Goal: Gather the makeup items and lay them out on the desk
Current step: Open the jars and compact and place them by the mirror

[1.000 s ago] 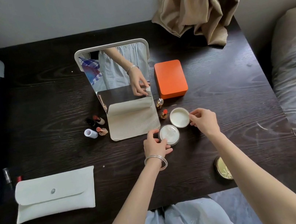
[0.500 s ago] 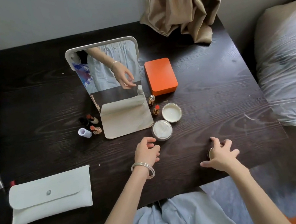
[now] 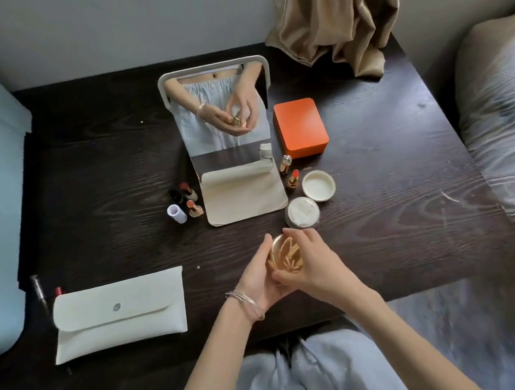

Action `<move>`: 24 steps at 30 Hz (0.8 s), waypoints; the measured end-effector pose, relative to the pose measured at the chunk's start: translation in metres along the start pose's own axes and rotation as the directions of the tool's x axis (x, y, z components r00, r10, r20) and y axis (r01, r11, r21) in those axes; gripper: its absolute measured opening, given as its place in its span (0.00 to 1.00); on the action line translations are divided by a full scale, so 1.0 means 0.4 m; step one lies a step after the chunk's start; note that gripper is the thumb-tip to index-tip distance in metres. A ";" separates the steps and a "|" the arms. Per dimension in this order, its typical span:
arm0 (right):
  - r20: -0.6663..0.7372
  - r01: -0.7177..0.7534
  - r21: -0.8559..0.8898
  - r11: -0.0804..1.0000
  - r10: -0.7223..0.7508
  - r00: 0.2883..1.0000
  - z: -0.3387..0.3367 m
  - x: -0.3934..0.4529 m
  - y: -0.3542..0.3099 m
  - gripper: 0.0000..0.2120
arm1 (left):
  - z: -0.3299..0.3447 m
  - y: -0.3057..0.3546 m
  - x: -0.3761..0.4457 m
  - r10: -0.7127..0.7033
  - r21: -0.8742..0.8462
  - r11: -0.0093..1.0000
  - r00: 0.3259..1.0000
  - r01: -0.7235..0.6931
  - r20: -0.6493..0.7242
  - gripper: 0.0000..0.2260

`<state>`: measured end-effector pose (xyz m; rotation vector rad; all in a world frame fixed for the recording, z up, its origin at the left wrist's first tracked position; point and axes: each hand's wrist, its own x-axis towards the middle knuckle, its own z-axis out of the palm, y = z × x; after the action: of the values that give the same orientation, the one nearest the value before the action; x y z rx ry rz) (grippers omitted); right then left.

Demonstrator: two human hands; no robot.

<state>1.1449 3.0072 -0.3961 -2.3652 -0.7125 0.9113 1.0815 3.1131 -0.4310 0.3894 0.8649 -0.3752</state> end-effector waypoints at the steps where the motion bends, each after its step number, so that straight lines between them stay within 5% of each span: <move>1: 0.032 0.015 -0.009 1.000 -0.014 0.999 0.008 0.002 -0.011 0.39 | -0.015 0.004 -0.007 0.018 -0.022 1.000 1.000 -0.019 -0.024 0.26; 9: 0.148 0.234 -0.221 0.947 -0.205 0.968 0.004 0.018 -0.069 0.38 | -0.080 0.020 -0.048 0.035 -0.179 0.984 0.996 -0.020 0.079 0.22; 16: 0.185 0.263 -0.268 0.927 -0.218 0.958 0.021 0.026 -0.096 0.39 | -0.083 0.035 -0.045 0.056 -0.258 0.966 0.996 -0.037 0.066 0.23; 24: 0.221 0.133 0.022 0.991 -0.135 0.966 0.023 0.060 -0.107 0.20 | -0.082 0.035 -0.020 0.206 -0.331 0.924 0.978 -0.189 0.017 0.22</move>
<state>1.1413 3.0561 -0.3868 -2.1995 -0.9425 1.1273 1.0619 3.1420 -0.4414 0.1540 0.8125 -0.0498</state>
